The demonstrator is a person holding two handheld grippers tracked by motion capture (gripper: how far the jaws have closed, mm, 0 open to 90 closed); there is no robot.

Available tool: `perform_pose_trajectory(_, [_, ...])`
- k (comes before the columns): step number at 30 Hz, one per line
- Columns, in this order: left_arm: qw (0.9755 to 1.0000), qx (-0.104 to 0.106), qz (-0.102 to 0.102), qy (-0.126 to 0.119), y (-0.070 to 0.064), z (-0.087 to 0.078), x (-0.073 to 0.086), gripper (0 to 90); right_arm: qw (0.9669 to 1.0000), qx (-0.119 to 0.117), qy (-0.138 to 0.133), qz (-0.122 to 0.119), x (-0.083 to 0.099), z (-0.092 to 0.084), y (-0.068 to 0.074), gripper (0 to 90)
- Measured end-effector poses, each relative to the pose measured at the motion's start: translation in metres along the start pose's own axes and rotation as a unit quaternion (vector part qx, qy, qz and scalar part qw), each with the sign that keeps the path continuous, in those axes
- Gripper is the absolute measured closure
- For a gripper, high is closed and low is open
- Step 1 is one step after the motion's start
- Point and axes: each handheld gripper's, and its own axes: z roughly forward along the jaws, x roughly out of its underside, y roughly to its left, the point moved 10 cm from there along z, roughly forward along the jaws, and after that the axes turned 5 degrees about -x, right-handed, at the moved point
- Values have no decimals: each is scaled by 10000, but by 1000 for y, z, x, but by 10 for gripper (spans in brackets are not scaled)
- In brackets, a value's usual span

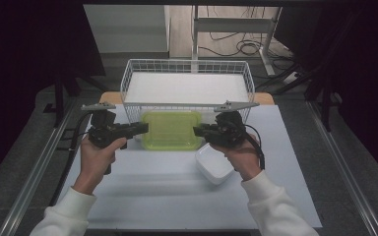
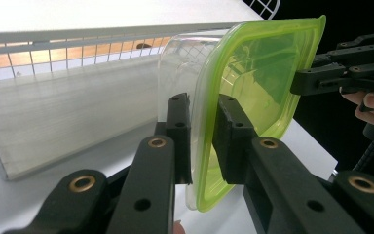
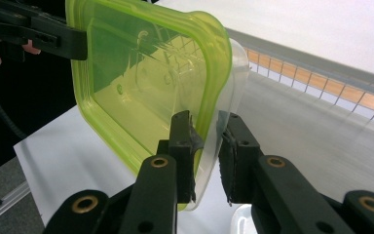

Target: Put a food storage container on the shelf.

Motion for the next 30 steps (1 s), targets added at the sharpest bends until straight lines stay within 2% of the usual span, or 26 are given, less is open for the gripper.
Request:
perform_pose_trajectory(11, [10000,72,49,1,-2,3,-19,779,10000,53,-65,-28,-14,-7,-7,761])
perform_pose_trajectory(22, [9999,71,87,18,0,14,-38,779,9998,76,-154,93,-26,-8,-24,764])
perform_pose_trajectory(30, [9998,90,177,-33,-2,18,-55,778,9996,143,-243,51,-38,-13,-32,765])
